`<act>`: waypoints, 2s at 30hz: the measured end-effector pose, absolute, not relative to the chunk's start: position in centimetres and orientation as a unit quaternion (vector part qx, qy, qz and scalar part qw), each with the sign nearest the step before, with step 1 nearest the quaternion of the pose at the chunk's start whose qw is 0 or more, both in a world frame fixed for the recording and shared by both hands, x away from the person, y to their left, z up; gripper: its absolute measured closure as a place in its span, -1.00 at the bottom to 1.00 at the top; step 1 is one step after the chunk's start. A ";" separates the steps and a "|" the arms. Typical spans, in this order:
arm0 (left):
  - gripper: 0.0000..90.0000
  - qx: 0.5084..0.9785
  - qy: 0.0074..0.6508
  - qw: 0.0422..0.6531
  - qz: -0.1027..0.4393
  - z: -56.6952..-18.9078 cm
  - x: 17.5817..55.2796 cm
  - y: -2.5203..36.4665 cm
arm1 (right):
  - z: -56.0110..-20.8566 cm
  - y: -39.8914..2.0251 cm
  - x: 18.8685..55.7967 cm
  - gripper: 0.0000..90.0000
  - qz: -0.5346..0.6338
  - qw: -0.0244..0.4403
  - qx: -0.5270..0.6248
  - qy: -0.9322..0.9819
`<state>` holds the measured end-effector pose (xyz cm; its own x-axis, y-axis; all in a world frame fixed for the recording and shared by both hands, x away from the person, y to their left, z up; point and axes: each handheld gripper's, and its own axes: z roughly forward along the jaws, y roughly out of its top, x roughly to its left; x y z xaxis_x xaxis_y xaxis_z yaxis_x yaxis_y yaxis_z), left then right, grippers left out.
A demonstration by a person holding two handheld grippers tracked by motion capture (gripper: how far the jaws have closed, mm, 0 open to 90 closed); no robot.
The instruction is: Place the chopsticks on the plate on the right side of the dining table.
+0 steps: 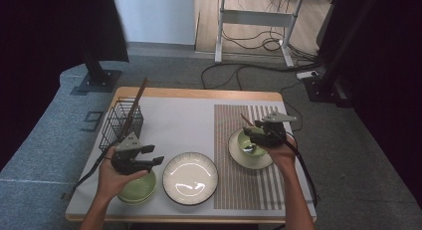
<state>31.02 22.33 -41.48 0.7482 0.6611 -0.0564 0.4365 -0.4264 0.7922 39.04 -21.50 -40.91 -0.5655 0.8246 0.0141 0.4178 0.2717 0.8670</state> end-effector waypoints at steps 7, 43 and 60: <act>-0.05 0.832 0.329 0.427 0.134 -41.3 30.9 22.5 | -40.3 -20.5 40.0 -0.08 0.451 0.221 0.422 0.755; -0.05 0.830 0.331 0.427 0.137 -41.1 30.8 22.6 | -41.0 -18.2 45.7 -0.14 0.415 0.210 0.461 0.756; -0.05 0.831 0.330 0.426 0.136 -41.3 30.9 22.6 | -41.2 -17.8 47.6 -0.15 0.395 0.215 0.469 0.760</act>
